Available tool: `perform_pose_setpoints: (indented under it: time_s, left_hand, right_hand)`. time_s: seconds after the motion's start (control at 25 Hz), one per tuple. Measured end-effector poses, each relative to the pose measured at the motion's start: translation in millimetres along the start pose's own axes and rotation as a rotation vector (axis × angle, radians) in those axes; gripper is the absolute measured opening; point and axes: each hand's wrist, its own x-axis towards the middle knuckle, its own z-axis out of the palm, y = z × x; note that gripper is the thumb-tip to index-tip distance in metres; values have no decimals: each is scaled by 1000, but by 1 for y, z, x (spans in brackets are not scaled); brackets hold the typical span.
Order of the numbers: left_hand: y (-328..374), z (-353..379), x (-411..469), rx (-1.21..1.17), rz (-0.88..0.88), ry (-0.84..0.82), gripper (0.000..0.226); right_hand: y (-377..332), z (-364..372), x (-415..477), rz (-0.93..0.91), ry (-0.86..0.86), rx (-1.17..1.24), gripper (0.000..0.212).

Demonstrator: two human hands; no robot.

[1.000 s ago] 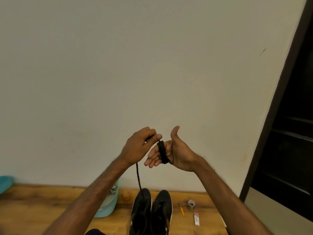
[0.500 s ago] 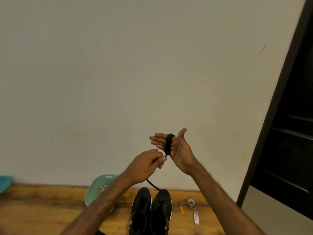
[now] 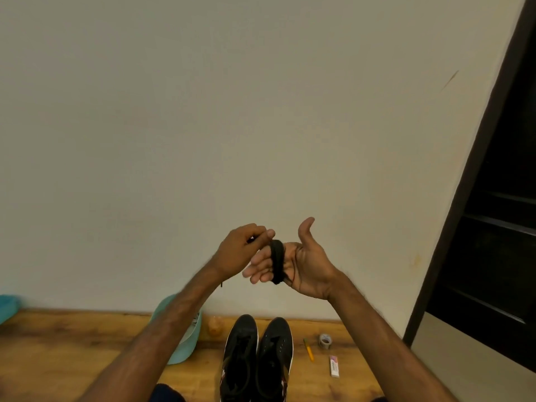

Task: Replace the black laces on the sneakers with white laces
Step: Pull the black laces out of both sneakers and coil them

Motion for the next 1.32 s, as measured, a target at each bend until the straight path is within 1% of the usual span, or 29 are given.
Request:
perform_pose_setpoints:
  time_s: [0.04, 0.08, 0.12, 0.16, 0.24, 0.32, 0.4, 0.44, 0.52, 0.56, 0.64, 0.72, 0.76, 0.8, 0.84, 0.92, 0.96, 1.0, 1.08, 1.2, 1.24, 1.32]
  left_hand:
    - [-3, 7, -5, -134, -30, -51, 39]
    - [-4, 16, -12, -180, -67, -92, 39]
    - [-4, 23, -21, -138, -100, -115, 41]
    - [-7, 28, -29, -69, -115, -123, 44]
    - [-10, 30, -42, 104, -79, -98, 43]
    - [-8, 18, -43, 380, -10, -49, 39]
    - [-3, 8, -36, 664, 68, 0, 38]
    - [0, 6, -34, 758, 85, 20, 37]
    - [1, 4, -32, 807, 108, 74, 28]
    - [0, 2, -33, 802, 133, 101, 26]
    - [-2, -2, -32, 857, 225, 126, 31]
    - [0, -4, -29, 898, 316, 72, 34]
    - [0, -3, -27, 863, 300, 33, 32]
    - [1, -1, -27, 776, 230, -6, 28]
    - [1, 3, -28, 630, 112, -46, 24]
    - [-1, 11, -33, 206, -161, -157, 22]
    - [0, 15, -38, 9, -264, -202, 25]
    - [1, 19, -43, -147, -328, -222, 30]
    - [7, 22, -51, -350, -379, -206, 41]
    - [14, 21, -54, -438, -448, -185, 44]
    - [16, 22, -55, -435, -459, -209, 46]
    - [17, 24, -55, -341, -438, -264, 58]
  right_hand:
    - [-2, 1, 0, -81, 36, 86, 118]
    - [-5, 0, 1, -163, 89, 170, 114]
    - [-7, -4, 3, -232, 154, 228, 111]
    - [-8, -9, 5, -273, 225, 239, 110]
    - [-3, -20, 7, -257, 357, 87, 105]
    - [11, -22, 6, -134, 432, -127, 98]
    - [25, -17, 5, 10, 429, -310, 85]
    - [27, -12, 5, 49, 421, -395, 77]
    - [22, -8, 6, 57, 371, -462, 62]
    - [19, -8, 5, 61, 325, -433, 57]
    - [16, -8, 3, 103, 241, -345, 55]
    - [22, -7, 0, 166, 189, -245, 54]
    - [27, -6, 0, 181, 183, -197, 51]
    - [30, -4, -1, 185, 182, -173, 46]
    - [33, -5, -2, 187, 182, -180, 40]
    - [40, -9, -4, 194, 154, -198, 30]
    - [42, -11, -5, 201, 143, -182, 27]
    - [44, -12, -6, 204, 135, -156, 26]
    - [48, -14, -6, 183, 100, -80, 26]
    - [52, -16, -5, 127, 20, 69, 29]
    - [54, -17, -4, 106, -18, 123, 29]
    - [59, -17, -1, 71, -101, 215, 28]
